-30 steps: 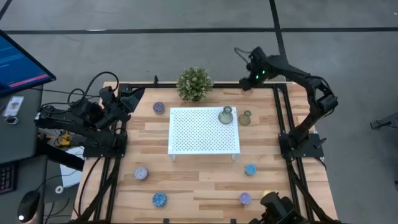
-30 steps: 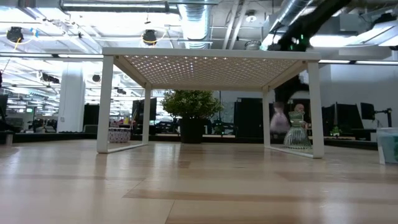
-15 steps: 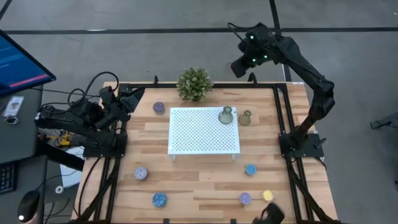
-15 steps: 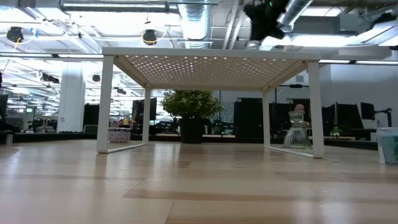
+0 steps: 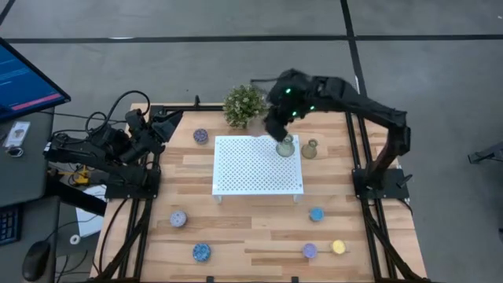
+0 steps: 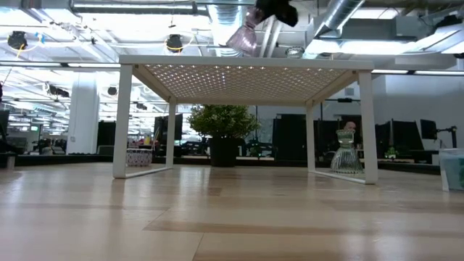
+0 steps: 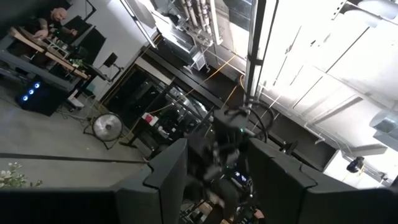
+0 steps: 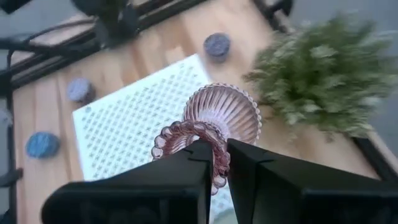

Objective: Pick & Place candle stick holders
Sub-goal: Put the violet glass candle holder on the shelf

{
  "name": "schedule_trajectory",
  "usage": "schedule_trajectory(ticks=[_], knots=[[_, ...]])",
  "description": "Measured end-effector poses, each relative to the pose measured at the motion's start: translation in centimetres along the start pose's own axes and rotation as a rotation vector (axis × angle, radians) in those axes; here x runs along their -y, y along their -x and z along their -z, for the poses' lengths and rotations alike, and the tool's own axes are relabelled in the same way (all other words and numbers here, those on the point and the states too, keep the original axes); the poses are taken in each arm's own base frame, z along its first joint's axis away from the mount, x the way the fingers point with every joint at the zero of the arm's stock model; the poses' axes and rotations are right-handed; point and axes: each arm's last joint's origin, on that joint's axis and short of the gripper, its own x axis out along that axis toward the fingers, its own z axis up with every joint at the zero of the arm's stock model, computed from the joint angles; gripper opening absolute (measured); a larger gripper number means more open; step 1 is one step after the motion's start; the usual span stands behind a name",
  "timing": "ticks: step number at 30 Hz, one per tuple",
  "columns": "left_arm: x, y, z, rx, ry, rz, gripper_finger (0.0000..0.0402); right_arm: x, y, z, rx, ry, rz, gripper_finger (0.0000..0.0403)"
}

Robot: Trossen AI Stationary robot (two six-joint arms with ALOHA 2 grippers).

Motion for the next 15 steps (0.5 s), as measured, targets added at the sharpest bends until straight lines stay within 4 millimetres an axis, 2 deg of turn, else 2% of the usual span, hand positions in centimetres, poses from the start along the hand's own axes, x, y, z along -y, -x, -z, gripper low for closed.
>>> schedule_trajectory(ticks=[5,12,15], knots=[[0.0,0.0,0.0,0.000,0.000,0.000,0.0167,-1.9,-3.3,-0.3,-0.091,0.049,-0.023,0.0018],[0.0,0.0,0.0,0.000,-0.001,0.000,0.0167,-2.3,-4.7,-1.0,-0.246,0.096,0.011,0.0018],[0.0,0.0,0.0,-0.001,-0.003,0.003,0.0167,-2.0,-5.4,-1.2,-0.259,0.110,0.021,0.0018]])
